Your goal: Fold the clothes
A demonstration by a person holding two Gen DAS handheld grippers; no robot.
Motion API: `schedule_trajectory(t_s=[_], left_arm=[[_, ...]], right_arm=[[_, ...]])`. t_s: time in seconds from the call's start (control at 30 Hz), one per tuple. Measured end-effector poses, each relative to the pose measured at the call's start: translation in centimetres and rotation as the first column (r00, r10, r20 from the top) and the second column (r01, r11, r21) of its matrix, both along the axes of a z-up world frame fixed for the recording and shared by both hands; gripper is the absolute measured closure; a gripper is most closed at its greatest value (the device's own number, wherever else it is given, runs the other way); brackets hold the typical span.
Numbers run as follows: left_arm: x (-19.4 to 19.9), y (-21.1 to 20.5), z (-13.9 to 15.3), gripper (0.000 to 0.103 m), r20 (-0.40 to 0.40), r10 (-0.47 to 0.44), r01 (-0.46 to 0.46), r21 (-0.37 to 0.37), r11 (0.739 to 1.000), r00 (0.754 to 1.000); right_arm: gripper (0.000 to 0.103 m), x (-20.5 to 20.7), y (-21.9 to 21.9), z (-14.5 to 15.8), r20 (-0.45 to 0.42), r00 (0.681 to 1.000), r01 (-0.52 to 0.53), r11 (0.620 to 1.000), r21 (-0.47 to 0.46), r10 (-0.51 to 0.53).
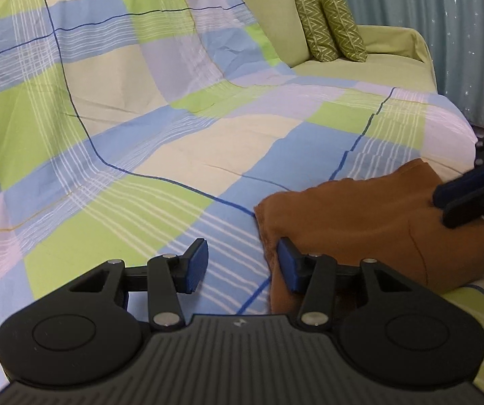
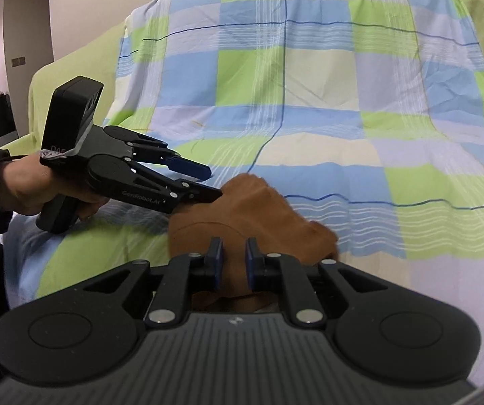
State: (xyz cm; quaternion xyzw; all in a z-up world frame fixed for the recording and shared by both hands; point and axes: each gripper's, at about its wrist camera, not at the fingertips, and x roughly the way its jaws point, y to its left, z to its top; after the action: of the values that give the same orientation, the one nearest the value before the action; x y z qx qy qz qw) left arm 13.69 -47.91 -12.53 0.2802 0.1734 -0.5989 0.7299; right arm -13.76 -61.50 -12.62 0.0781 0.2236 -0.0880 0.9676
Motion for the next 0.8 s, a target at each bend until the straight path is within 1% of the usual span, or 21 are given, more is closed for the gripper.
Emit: schedule_trajectory(t_s=[0.1, 0.13, 0.17, 0.23, 0.3, 0.4, 0.47, 0.53, 0.6, 0.63, 0.67, 0.7, 0.73, 0.8], left_arm=[[0.2, -0.4, -0.1, 0.047, -0.009, 0.013, -0.013, 0.001, 1.000, 1.000], [0.3, -0.4, -0.1, 0.045, -0.013, 0.018, -0.018, 0.001, 1.000, 1.000], [0.4, -0.4, 0.0, 0.045, -0.016, 0.022, -0.022, 0.000, 1.000, 1.000], [0.6, -0.2, 0.2, 0.045, -0.041, 0.042, -0.042, -0.005, 0.999, 0.998], [0.6, 0.2, 0.6, 0.046, -0.061, 0.058, -0.059, -0.015, 0.998, 0.996], [0.1, 1.6, 1.8, 0.049, -0.073, 0.083, -0.087, -0.055, 0.995, 0.994], [-0.9, 2.6, 2.9, 0.050, -0.081, 0.074, -0.082, -0.098, 0.992, 0.994], [-1.9, 2.4, 3.0, 0.050, -0.071, 0.032, -0.039, -0.093, 0.995, 0.997], [-2.5, 1.5, 2.3, 0.050, -0.054, 0.000, -0.003, -0.053, 0.999, 0.999], [-2.5, 0.8, 1.6, 0.050, -0.057, -0.003, 0.002, -0.023, 1.000, 0.998], [-2.1, 0.4, 1.1, 0.048, -0.075, 0.003, -0.004, -0.016, 1.000, 0.997], [-1.7, 0.1, 0.6, 0.046, -0.092, 0.008, -0.009, -0.009, 1.000, 0.996], [-1.4, -0.2, 0.3, 0.044, -0.107, 0.013, -0.013, -0.003, 1.000, 0.994], [-1.1, -0.5, 0.2, 0.043, -0.112, 0.012, -0.012, 0.002, 1.000, 0.994]], right_arm=[[0.092, -0.1, -1.5, -0.5, 0.001, 0.998, 0.062, 0.998, 0.026, -0.063], [0.093, -0.2, -2.1, -0.7, 0.002, 0.997, 0.081, 0.996, 0.044, -0.081], [0.096, -0.3, -2.5, -0.8, 0.001, 0.995, 0.098, 0.993, 0.063, -0.098], [0.098, -0.6, -3.0, -0.8, 0.000, 0.992, 0.127, 0.988, 0.090, -0.127], [0.097, -0.8, -3.0, -0.7, -0.010, 0.988, 0.157, 0.983, 0.091, -0.157], [0.091, -1.9, -2.8, 0.3, -0.011, 0.979, 0.201, 0.971, 0.127, -0.201], [0.091, -2.5, -2.0, 1.2, 0.015, 0.983, 0.181, 0.973, 0.140, -0.185], [0.090, -2.4, -0.5, 2.0, 0.045, 0.990, 0.123, 0.982, 0.140, -0.131], [0.090, -1.6, 1.4, 2.4, 0.060, 0.997, 0.043, 0.994, 0.103, -0.049], [0.090, -1.1, 2.1, 2.3, 0.051, 0.998, 0.021, 0.997, 0.074, -0.025], [0.090, -0.2, 3.2, 1.8, 0.011, 1.000, -0.012, 1.000, 0.021, 0.012], [0.090, 0.5, 3.9, 1.0, -0.045, 0.999, -0.026, 0.999, -0.026, 0.025], [0.090, 0.6, 4.2, 0.4, -0.071, 0.997, -0.029, 0.998, -0.054, 0.025], [0.090, 0.0, 4.5, 0.0, -0.081, 0.996, -0.031, 0.997, -0.072, 0.025]])
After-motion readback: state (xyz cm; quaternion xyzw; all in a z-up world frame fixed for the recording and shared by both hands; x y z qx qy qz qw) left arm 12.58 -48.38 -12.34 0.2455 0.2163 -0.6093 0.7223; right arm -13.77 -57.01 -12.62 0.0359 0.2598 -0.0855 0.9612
